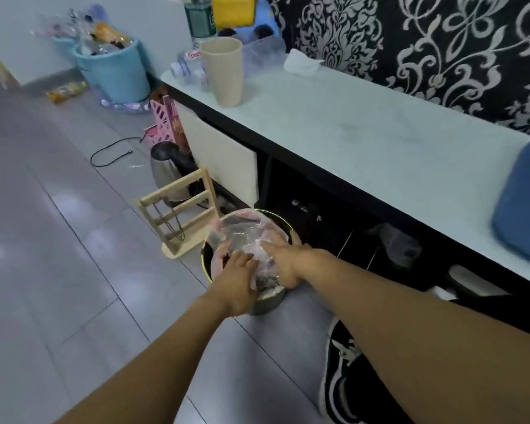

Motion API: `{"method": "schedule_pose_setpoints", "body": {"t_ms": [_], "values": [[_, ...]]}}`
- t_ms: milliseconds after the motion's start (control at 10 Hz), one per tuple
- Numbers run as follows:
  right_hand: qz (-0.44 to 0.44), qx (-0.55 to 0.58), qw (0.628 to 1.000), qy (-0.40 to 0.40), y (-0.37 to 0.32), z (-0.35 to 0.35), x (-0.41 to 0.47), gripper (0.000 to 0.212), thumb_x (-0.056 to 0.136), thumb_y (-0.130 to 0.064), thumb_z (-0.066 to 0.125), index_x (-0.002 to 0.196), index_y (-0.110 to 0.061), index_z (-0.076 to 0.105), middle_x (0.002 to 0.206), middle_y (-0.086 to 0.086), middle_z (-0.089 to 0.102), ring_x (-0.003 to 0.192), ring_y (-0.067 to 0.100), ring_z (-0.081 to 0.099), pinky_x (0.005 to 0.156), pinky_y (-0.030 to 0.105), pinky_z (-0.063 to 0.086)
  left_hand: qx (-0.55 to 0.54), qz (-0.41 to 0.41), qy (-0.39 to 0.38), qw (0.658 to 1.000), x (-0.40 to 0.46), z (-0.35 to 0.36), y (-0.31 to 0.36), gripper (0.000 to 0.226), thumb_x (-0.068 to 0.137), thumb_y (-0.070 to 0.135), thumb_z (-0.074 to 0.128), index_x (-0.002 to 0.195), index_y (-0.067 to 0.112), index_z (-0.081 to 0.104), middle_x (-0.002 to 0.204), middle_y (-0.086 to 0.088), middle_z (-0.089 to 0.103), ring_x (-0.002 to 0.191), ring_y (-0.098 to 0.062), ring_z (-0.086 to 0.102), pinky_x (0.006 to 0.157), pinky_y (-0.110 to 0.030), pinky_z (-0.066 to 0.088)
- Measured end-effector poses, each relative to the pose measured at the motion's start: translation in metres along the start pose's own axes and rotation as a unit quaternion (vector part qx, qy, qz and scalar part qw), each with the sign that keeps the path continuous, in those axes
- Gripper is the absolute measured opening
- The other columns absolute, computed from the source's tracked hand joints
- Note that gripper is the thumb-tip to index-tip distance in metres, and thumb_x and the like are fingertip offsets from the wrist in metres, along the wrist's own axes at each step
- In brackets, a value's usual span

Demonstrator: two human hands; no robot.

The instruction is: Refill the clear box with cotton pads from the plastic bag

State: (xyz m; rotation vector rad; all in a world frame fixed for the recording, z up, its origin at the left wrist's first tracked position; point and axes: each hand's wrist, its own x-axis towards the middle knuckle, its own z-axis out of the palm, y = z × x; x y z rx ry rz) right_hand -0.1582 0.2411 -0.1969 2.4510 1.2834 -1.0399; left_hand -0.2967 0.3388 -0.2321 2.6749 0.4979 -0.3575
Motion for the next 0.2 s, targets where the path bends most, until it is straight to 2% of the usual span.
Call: {"method": "schedule_pose_setpoints", "body": {"t_ms": [100,200], "values": [[-0.003,-0.045,0.997,-0.059,0.004,0.002,-0.002,0.111,0.077,-0.034,0.079,0.157,-0.035,0.002,0.166,-0.003,-0.013,0.151,0.04,-0.01,0.118,0.056,0.023,0.062,-0.049,-0.078,0.994,0.006,-0.006,0.016,0.067,0.094,0.056,0.037,0.155,0.03,0.031,0.165,0.001,0.025,0.154,-0.03,0.007,0.12,-0.058,0.001],[-0.046,0.003,0.999,0.012,0.004,-0.029,-0.013,0.084,0.08,-0.035,0.075,0.152,-0.028,0.033,0.156,0.005,0.038,0.138,0.029,0.04,0.111,0.038,0.04,0.012,-0.052,0.017,0.998,0.008,-0.033,0.021,0.075,0.074,0.063,0.036,0.142,0.033,0.05,0.151,0.003,0.049,0.144,-0.027,0.033,0.114,-0.057,0.023]]}}
